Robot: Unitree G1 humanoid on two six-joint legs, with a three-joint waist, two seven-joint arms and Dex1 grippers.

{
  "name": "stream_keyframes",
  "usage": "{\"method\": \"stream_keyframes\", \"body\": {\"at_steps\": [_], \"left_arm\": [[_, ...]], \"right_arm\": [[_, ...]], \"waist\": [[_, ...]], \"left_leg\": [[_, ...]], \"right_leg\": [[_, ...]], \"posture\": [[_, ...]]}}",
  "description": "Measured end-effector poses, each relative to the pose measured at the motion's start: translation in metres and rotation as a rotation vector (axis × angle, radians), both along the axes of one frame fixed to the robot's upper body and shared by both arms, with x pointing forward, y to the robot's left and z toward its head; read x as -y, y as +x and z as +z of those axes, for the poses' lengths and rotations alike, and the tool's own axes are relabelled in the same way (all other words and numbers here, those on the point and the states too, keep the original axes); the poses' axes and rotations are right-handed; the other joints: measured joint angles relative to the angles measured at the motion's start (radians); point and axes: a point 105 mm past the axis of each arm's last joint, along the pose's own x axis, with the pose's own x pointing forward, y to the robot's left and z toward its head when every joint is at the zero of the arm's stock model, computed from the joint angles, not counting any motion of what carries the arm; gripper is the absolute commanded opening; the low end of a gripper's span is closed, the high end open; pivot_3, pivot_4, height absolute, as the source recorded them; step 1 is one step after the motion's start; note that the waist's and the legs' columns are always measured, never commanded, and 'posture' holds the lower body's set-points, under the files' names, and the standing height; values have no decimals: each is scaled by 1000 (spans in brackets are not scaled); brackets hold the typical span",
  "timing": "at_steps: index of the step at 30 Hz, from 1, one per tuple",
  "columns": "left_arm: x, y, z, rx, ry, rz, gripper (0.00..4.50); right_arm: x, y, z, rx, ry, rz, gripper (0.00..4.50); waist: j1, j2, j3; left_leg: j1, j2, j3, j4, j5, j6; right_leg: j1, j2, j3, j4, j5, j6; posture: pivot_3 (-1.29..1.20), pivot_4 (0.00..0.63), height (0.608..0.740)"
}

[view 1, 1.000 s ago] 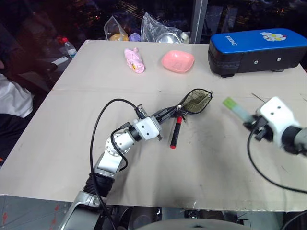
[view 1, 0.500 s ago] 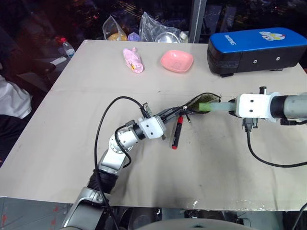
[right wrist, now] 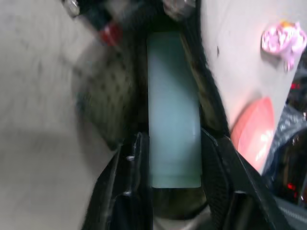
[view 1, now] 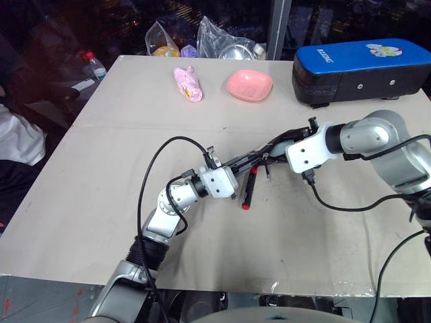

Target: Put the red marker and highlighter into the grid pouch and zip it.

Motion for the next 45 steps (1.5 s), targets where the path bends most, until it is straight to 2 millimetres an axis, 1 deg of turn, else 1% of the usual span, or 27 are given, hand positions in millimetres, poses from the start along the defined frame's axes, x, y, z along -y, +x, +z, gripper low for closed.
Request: {"method": "stream_keyframes", "body": {"at_steps": [2, 3, 4, 6, 8, 10, 12, 13, 15, 17, 18, 19, 20, 21, 24, 28, 29, 31, 34, 37, 42, 43, 44, 45], "left_arm": [[0, 1, 0, -9, -12, 10, 0], [-1, 3, 0, -14, -17, 21, 0], [-2, 4, 0, -18, -19, 31, 0], [-5, 6, 0, -26, -25, 46, 0], [-7, 7, 0, -33, -35, 57, 0], [-11, 9, 1, -44, -48, 72, 0], [-15, 11, 2, -51, -62, 91, 0], [-17, 13, 3, -66, -80, 102, 0], [-20, 16, 4, -81, -100, 115, 0], [-25, 21, 8, -103, -142, 145, 0], [-26, 23, 9, -109, -154, 152, 0], [-29, 26, 11, -119, -171, 168, 0], [-33, 28, 13, -125, -182, 186, 0], [-37, 31, 15, -131, -197, 204, 0], [-51, 39, 25, -119, -225, 256, 0], [-62, 42, 33, -92, -221, 285, 0], [-63, 43, 34, -91, -220, 289, 0], [-69, 45, 33, -95, -217, 307, 0], [-74, 47, 32, -99, -216, 323, 0], [-75, 47, 32, -97, -215, 325, 0], [-75, 46, 29, -96, -203, 329, 0], [-75, 46, 29, -97, -202, 329, 0], [-75, 46, 29, -96, -202, 328, 0], [-74, 46, 29, -94, -202, 327, 0]], "right_arm": [[0, -1, 1, -5, 17, 0, 3866], [2, -1, 4, -4, 53, -6, 4326], [2, -1, 8, 2, 74, -10, 4426], [8, -3, 24, -14, 169, -51, 4426], [16, -10, 38, -63, 256, -86, 4426], [21, -19, 48, -153, 376, -131, 4426], [21, -28, 58, -242, 501, -160, 4426], [19, -39, 61, -341, 609, -186, 4426], [12, -49, 53, -450, 704, -226, 4426], [-4, -61, 20, -636, 817, -317, 4426], [-9, -64, 7, -699, 846, -356, 4426], [-15, -70, -11, -774, 877, -421, 4426], [-19, -73, -23, -805, 883, -467, 4426], [-22, -75, -29, -806, 898, -500, 4426], [-37, -68, -48, -789, 949, -599, 4426], [-58, -47, -53, -743, 1033, -693, 4426], [-60, -44, -53, -729, 1034, -706, 4426], [-62, -38, -62, -688, 1009, -757, 4426], [-60, -29, -82, -649, 963, -858, 4426], [-60, -27, -87, -650, 972, -922, 4426], [-64, -28, -90, -676, 978, -960, 4426], [-66, -27, -90, -687, 980, -962, 3902], [-69, -27, -90, -697, 977, -959, 3619], [-73, -27, -91, -712, 970, -950, 3128]], "waist": [[1, 0, 0], [1, 0, 0], [1, 0, 0], [1, 0, 0], [2, 0, 0], [3, 0, 0], [2, 0, 0], [0, 0, 0], [-4, -2, -1], [-8, -3, -2], [-9, -3, -2], [-8, -3, -2], [-9, -3, -2], [-9, -3, -2], [-13, -3, -2], [-12, -3, -2], [-10, -3, -2], [-6, -3, -2], [-8, -3, -2], [-11, -3, -2], [-12, -3, -2], [-12, -3, -2], [-12, -3, -2], [-13, -3, -2]], "left_leg": [[0, 0, 0, 0, 0, 0], [0, 0, 0, 0, 0, 0], [0, 0, 0, 0, 0, 0], [0, 0, 0, 0, 0, 0], [0, 0, -1, 0, 0, 0], [0, 0, -2, 0, 0, 0], [0, 1, -3, 0, 0, 0], [0, 1, -4, 0, 0, 0], [0, 1, -6, 0, 0, 0], [-1, 1, -7, 0, 0, 0], [-1, 1, -8, -1, 0, 0], [-1, 1, -7, -1, 0, 0], [-1, 0, -7, 0, 0, 0], [-1, 0, -7, 0, 0, 0], [-1, 0, -7, 0, 0, 0], [-1, 0, -7, 0, 1, -1], [-1, 0, -7, 0, 1, -1], [-2, -1, -7, 0, 1, -1], [-2, -1, -7, 0, 1, -1], [-2, 0, -7, 0, 1, -1], [-2, 0, -7, 0, 1, -1], [-2, 0, -7, -1, 1, -1], [-2, 0, -7, -1, 1, -1], [-2, 0, -7, -1, 1, -1]], "right_leg": [[0, 0, 0, 0, 0, 0], [0, 0, 0, 1, 0, 0], [0, 0, 0, 1, 0, 0], [0, 0, 0, 1, 0, 0], [0, 0, 0, 1, 0, 0], [0, 0, -1, 1, 0, 0], [1, -2, 0, 1, 0, -1], [1, -3, 0, 1, 0, -1], [2, -4, 1, 1, 0, -1], [2, -4, 1, 2, 0, -1], [2, -4, 1, 2, 0, -1], [1, -4, 1, 2, 0, -1], [1, -3, 1, 2, 0, -1], [1, -3, 1, 1, 0, -1], [1, 0, 0, 2, 0, -1], [1, 1, -2, 2, 0, -1], [1, 1, -3, 1, 0, -1], [1, 1, -3, 0, 0, -1], [1, 1, -3, 0, 0, 0], [1, 1, -3, 1, 0, -1], [1, 1, -3, 1, 0, -1], [1, 1, -3, 1, 0, -1], [1, 1, -3, 1, 0, -1], [1, 1, -3, 1, 0, -1]], "posture": [[0, 150, 740], [0, 150, 740], [0, 150, 740], [0, 150, 740], [0, 150, 740], [0, 150, 740], [0, 150, 740], [0, 150, 740], [0, 150, 740], [0, 150, 740], [0, 150, 740], [0, 150, 740], [0, 150, 740], [0, 150, 740], [0, 150, 740], [0, 150, 740], [0, 150, 740], [0, 150, 740], [0, 150, 740], [0, 150, 740], [0, 150, 740], [0, 150, 740], [0, 150, 740], [0, 150, 740]]}}
